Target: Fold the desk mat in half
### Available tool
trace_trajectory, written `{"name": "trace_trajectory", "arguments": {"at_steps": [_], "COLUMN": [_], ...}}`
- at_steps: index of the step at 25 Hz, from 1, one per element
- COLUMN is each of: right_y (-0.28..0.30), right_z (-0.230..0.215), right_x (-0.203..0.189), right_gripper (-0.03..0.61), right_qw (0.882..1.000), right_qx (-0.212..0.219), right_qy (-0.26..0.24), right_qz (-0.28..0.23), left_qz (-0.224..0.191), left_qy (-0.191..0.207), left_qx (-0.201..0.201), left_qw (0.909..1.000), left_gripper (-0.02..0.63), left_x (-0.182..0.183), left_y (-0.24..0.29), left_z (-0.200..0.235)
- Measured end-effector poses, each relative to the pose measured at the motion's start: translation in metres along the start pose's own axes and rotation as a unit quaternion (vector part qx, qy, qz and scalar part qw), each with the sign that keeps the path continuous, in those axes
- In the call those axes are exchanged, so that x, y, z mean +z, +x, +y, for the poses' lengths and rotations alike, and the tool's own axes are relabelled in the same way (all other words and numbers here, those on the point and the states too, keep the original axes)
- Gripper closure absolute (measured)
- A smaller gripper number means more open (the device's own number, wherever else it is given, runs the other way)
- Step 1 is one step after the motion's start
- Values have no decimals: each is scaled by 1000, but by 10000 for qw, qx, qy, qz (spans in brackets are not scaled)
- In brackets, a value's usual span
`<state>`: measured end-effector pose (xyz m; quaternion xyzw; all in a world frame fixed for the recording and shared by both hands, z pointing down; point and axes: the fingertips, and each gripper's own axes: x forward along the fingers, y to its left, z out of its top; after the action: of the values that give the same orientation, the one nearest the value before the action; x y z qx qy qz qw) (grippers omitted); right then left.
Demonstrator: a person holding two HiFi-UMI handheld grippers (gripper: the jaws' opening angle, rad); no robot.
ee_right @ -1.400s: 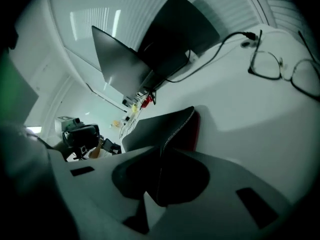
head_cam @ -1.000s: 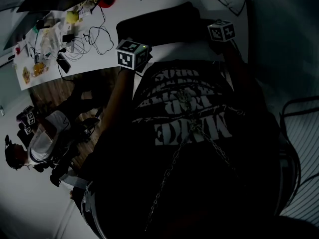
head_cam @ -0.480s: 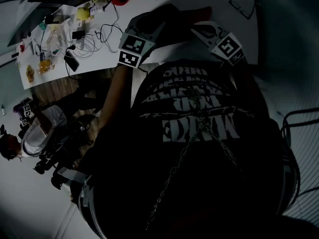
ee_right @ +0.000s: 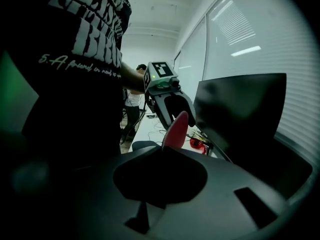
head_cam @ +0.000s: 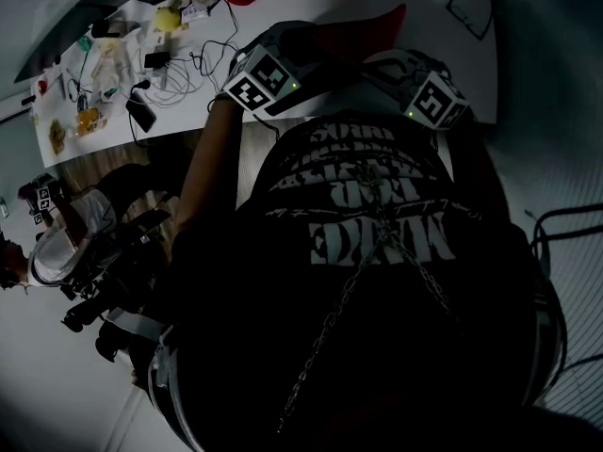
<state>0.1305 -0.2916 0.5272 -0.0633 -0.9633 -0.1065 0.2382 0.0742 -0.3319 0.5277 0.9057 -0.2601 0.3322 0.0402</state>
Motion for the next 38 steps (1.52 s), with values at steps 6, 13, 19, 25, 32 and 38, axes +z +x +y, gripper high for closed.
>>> {"name": "trace_trajectory", "arguments": {"at_steps": [6,13,19,25,32,38], "right_y": [2,-7,-8,2,19,17], "right_z": [-2,-22,-38,-51,-99,-110], "right_x": [-5,-12,-14,-68,-141,-142], "right_gripper": [565,565,512,449,451,561], "right_qw": [9990,9979,9971,9937,9752,9760], "right_qx": [-157,-448,144,699,393,-73], "right_qy": [425,475,736,-10,-926,-1131], "right_qz": [24,21,-125,872,1971,1859], "left_qz": [96,-478,-654,-521,-538,-573], "left_qy": [-129,-823,-822,-1019,-1239,-1739], "left_qx": [216,-37,-227,39,429,1324], "left_qw": [9996,9955,9942,9934,9899,9741], "left_gripper": [588,589,592,592,592,592], "left_x": [-5,1,25,28,31,5], "left_y": [-4,-29,-50,-72,-96,-136], "left_z": [6,-22,-55,-68,-80,-65]}}
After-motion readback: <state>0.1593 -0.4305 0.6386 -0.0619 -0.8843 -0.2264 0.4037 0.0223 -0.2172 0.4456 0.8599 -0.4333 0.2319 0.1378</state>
